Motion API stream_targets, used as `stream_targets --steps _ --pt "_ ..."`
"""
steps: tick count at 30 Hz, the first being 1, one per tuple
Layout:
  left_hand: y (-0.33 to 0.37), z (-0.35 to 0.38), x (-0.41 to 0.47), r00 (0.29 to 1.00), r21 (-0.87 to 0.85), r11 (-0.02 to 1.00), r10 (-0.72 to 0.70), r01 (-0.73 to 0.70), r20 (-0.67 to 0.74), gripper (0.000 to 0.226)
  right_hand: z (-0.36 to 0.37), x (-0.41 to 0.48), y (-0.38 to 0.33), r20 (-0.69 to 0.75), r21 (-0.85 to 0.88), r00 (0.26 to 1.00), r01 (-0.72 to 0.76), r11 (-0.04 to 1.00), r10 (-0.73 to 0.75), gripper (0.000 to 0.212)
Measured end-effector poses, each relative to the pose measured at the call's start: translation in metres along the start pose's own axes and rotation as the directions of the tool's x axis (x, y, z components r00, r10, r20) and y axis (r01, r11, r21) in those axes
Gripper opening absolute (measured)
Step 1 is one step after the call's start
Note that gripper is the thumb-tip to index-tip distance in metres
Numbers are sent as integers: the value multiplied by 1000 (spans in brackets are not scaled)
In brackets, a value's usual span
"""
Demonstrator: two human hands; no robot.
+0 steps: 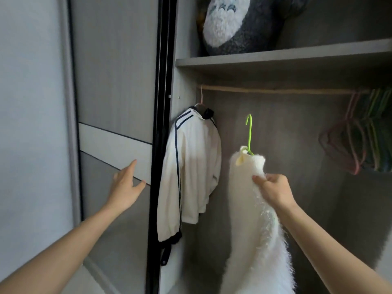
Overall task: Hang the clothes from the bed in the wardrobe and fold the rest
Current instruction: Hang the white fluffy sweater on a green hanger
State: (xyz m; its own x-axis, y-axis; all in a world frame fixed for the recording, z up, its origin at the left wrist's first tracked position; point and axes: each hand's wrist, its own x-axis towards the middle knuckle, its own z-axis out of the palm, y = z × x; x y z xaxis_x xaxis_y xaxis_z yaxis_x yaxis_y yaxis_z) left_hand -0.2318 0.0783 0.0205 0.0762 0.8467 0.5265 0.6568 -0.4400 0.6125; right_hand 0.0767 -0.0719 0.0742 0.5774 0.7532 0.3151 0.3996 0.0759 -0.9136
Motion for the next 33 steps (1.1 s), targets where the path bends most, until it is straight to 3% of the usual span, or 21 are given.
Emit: stream_targets --steps 12,16,19,23,33 --pt "8 66 225 941 102 951 304 -291 -150 65 84 157 -55 -237 -25 970 51 998 -55 20" --pt "12 77 307 875 145 904 426 -402 -231 68 120 216 -82 -365 -106 926 57 993 -92 27" --pt "5 93 341 873 175 904 424 -391 -242 79 143 257 -97 -430 -218 891 55 974 -147 37" --pt "-13 115 364 832 235 869 488 -436 -265 88 174 305 -107 -441 -347 876 36 937 -196 21" --pt "-21 130 378 688 263 824 565 -502 -456 86 233 385 -105 -334 -577 909 12 817 -249 11"
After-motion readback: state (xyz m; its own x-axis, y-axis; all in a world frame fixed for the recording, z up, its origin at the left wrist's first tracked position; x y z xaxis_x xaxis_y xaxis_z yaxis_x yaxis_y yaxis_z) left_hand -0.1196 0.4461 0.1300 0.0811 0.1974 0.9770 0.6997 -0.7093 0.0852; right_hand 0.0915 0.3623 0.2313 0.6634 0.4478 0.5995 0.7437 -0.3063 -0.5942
